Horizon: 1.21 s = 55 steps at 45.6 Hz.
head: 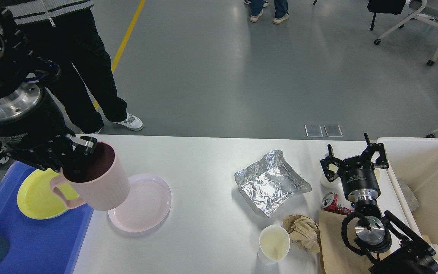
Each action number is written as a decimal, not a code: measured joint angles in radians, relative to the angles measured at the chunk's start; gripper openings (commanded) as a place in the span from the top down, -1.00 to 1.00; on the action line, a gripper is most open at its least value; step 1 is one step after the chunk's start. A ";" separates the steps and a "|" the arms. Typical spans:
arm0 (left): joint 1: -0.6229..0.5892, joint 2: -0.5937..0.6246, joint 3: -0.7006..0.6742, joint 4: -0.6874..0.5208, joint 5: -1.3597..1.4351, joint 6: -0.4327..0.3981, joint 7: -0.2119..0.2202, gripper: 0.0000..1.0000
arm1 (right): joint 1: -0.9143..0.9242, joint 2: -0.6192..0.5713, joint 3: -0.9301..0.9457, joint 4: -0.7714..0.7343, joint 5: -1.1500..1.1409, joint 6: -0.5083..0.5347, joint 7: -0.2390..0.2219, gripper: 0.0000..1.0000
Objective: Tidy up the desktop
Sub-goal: 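Lift the pink mug and carry it onto the blue tray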
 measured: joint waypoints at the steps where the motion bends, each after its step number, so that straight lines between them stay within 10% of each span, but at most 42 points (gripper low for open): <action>1: 0.005 0.013 0.008 0.006 0.007 -0.002 0.002 1.00 | 0.000 0.000 0.000 0.000 0.000 0.000 0.000 -1.00; 13: 0.202 0.306 0.023 0.162 0.255 -0.027 -0.004 1.00 | 0.000 0.000 0.000 0.001 0.000 0.000 0.000 -1.00; 25: 0.742 0.553 -0.283 0.523 0.469 -0.019 -0.009 1.00 | 0.000 0.000 0.000 0.002 0.000 0.000 0.000 -1.00; 34: 1.131 0.587 -0.604 0.700 0.580 -0.019 -0.010 1.00 | 0.000 0.000 0.000 0.002 0.000 0.000 0.000 -1.00; 55: 1.393 0.546 -0.752 0.839 0.624 0.119 -0.049 1.00 | 0.000 0.000 0.000 0.000 0.000 0.000 0.000 -1.00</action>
